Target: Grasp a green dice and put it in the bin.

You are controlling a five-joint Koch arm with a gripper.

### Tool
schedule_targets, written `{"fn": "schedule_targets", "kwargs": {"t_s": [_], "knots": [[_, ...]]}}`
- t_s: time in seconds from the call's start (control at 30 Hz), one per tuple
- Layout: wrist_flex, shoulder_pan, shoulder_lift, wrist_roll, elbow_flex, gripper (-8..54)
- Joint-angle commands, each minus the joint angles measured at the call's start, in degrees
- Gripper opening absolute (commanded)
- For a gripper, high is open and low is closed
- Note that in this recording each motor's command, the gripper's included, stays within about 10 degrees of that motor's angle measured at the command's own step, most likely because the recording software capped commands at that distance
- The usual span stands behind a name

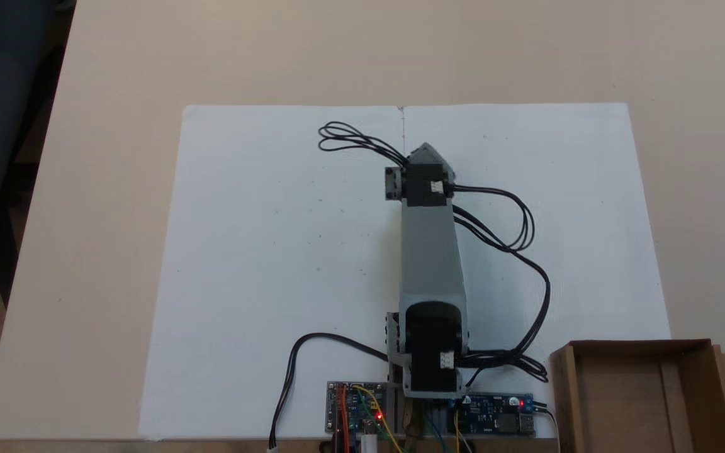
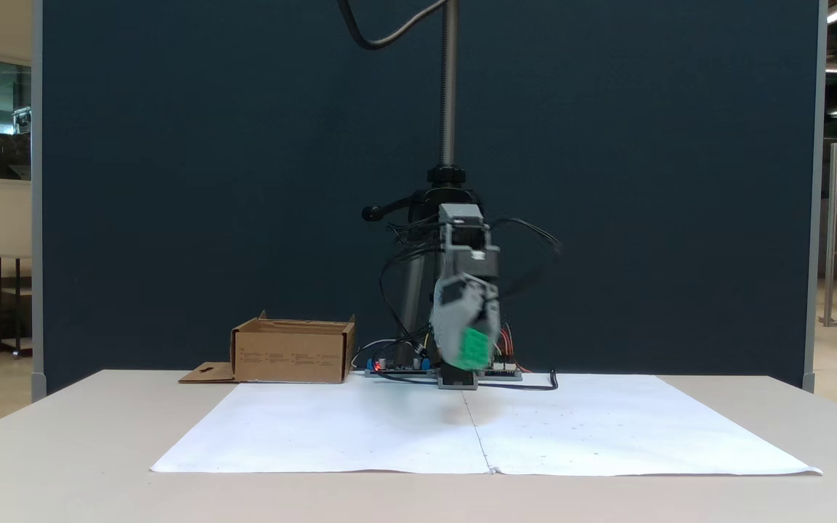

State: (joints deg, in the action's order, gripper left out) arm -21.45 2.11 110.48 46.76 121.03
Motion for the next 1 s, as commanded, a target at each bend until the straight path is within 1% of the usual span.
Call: {"fn": "schedule_targets", "kwargs": {"t_s": [0.0,0.1,0.3,0.4,0.6,0.63,0.77,0.83,0.87,0.97], "knots": [[3.52,6.5,2.9,-8.53,-1.58,12.4],[5.45,15.03,5.1,-13.45,-1.85,12.4],[5.27,29.36,6.42,-25.66,-3.6,12.4],[5.19,43.42,6.42,-33.22,-7.21,12.4],[5.19,58.01,5.19,-41.57,-11.07,12.2],[5.19,62.23,4.66,-44.3,-12.04,12.2],[5.19,73.3,0.53,-46.85,-15.64,12.2],[5.1,80.16,-3.87,-48.96,-18.54,12.2],[4.39,86.03,-10.46,-50.45,-23.27,12.2],[4.48,91.05,-16.26,-53.88,-25.84,12.2]]}}
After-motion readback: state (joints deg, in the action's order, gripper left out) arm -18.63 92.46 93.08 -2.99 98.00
